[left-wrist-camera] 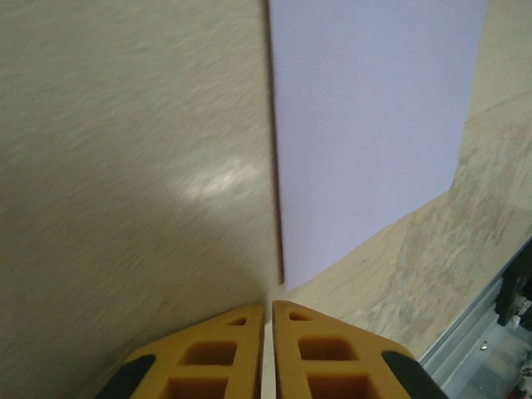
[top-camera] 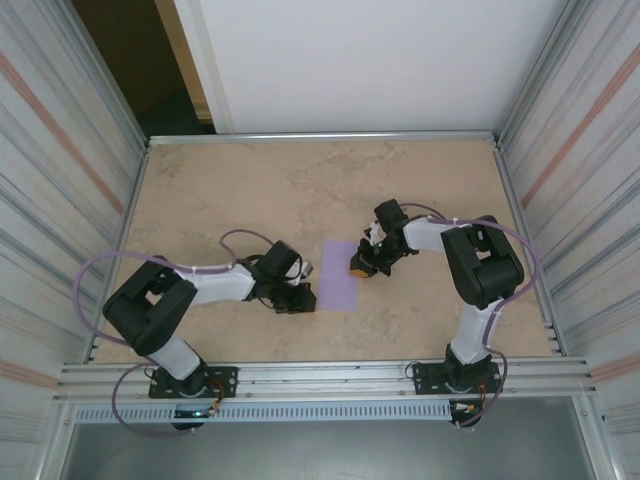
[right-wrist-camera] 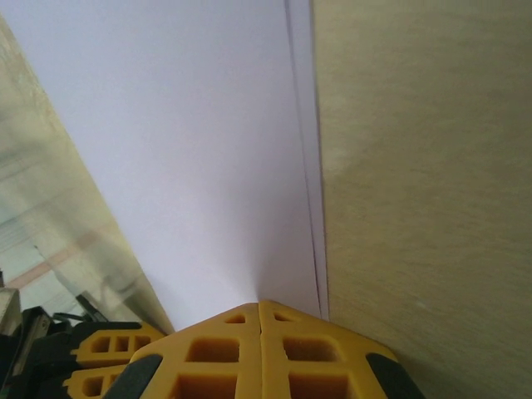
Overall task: Fold a paper plane with a square sheet of paper (pick it up from the middle)
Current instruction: First fold the square sheet of paper in half at the center of the table.
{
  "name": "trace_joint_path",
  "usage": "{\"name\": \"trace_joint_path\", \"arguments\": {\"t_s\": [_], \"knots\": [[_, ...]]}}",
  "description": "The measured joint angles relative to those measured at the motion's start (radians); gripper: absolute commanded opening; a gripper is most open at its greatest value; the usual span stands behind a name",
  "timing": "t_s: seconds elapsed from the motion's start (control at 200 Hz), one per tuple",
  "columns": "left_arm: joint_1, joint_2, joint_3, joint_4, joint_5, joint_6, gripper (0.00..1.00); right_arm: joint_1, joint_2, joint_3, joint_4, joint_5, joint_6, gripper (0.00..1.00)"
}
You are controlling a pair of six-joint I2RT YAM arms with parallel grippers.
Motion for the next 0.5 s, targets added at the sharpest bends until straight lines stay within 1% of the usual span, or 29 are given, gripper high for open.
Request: {"name": "trace_joint_path", "arguments": {"t_s": [0.06,0.12,0.165,0.241,0.326,0.391,0.476,0.501], "knots": [[0.011,-0.034,-0.008,-0.003,-0.008,-0.010,0.17,0.024,0.004,0.033,-0.013,0.042,-0.006,0.00],[0.022,-0.063,-0.008,0.014,-0.012,-0.028,0.23,0.042,0.006,0.070,-0.029,0.085,-0.016,0.00],[0.034,-0.077,-0.006,0.039,-0.012,-0.040,0.27,0.055,0.013,0.097,-0.037,0.116,-0.027,0.02],[0.058,-0.074,0.004,0.095,-0.011,-0.069,0.29,0.066,0.022,0.145,-0.058,0.180,-0.045,0.06],[0.091,-0.034,0.028,0.165,-0.003,-0.100,0.32,0.067,0.022,0.190,-0.087,0.243,-0.063,0.13],[0.110,0.012,0.059,0.205,0.008,-0.117,0.33,0.063,0.003,0.206,-0.097,0.266,-0.078,0.23],[0.130,0.083,0.106,0.258,0.021,-0.134,0.34,0.061,-0.069,0.198,-0.105,0.285,-0.079,0.30],[0.134,0.102,0.118,0.270,0.026,-0.136,0.35,0.061,-0.100,0.189,-0.106,0.290,-0.074,0.33]]}}
